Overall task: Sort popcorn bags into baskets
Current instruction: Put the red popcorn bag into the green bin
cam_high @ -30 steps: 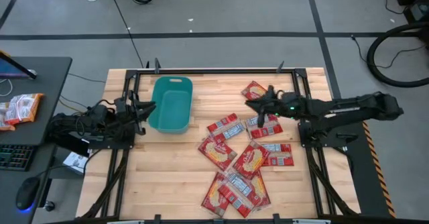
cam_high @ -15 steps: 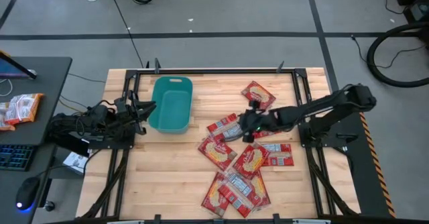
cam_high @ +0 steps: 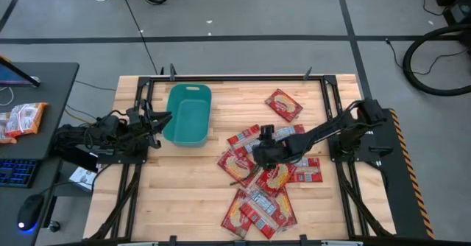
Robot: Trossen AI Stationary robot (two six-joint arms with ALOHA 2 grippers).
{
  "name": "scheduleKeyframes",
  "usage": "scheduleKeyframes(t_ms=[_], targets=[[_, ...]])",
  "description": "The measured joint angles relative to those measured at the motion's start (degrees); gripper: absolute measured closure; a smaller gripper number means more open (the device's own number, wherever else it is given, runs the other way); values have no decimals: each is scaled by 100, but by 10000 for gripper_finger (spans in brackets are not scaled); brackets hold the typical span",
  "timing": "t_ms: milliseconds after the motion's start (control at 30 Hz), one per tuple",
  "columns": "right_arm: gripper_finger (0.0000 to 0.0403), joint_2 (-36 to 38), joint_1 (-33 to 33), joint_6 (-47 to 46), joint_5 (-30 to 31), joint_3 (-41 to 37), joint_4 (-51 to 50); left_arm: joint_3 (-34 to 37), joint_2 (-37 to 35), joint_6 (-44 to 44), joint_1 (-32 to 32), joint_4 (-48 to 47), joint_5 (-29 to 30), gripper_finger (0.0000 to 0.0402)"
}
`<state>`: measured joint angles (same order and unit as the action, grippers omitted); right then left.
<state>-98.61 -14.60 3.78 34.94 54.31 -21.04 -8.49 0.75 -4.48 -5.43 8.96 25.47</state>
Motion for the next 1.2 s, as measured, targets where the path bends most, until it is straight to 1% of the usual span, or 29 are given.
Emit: scheduleKeyframes(t_ms=[133,267,467,600,733,1000,1100,1200], targets=[[176,-341,-199,79,301,44,0,0,-2,53,0,6,1,335],[176,-601,-230,74,569,44,147,0,-2,53,0,10,-1,335],[176,-885,-226,78,620,54,368,0,0,49,0,14,-2,335],[176,-896,-206,47,760,51,502,0,-1,36,0,17,-2,335],[184,-890,-108,106,738,46,629,0,-2,36,0,17,-2,335],[229,-982,16,136,726,42,839,0,0,40,0,19,-2,335],[259,-975,16,229,718,39,889,0,-2,36,0,19,-2,335],[298,-975,16,240,700,39,894,0,-2,37,-2,20,-2,335]])
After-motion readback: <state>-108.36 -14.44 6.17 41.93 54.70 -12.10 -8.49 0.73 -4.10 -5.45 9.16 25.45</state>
